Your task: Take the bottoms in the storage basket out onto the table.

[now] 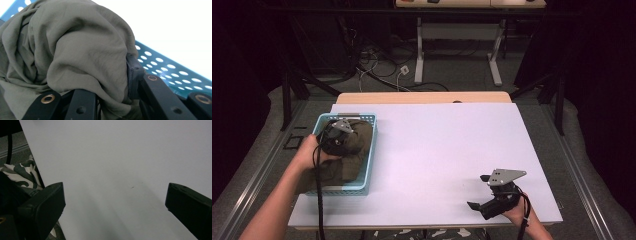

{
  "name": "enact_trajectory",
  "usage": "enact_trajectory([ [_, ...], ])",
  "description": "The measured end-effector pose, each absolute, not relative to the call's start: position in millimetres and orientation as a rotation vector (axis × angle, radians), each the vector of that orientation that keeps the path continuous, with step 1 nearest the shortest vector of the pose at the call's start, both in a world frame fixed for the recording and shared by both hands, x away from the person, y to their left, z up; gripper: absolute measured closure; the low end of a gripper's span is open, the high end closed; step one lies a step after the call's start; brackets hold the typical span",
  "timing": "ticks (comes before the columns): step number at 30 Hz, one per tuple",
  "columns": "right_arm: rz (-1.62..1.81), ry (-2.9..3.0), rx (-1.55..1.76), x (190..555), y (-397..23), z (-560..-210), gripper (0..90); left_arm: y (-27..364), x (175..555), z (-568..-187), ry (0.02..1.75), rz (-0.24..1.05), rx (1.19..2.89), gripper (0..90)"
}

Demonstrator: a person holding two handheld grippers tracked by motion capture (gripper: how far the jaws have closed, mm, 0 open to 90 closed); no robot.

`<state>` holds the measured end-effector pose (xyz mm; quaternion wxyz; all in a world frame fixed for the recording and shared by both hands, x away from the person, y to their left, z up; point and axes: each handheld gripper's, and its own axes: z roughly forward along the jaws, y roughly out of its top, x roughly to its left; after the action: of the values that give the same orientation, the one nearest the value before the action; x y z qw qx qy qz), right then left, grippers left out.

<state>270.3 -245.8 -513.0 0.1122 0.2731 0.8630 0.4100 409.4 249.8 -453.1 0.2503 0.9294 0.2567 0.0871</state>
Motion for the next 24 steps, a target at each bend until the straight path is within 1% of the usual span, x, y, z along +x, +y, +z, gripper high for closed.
enact_trajectory([
  [17, 1.203, 2.531, 0.800, 270.1, -246.1, -512.4, 2.6, 251.6, 407.3, -437.0, 0.679, 0.254, 2.520, 74.7],
  [24, 1.203, 2.527, 0.803, 270.1, -246.6, -512.1, 2.6, 248.3, 405.7, -430.5, 0.596, 0.235, 2.562, 74.7],
])
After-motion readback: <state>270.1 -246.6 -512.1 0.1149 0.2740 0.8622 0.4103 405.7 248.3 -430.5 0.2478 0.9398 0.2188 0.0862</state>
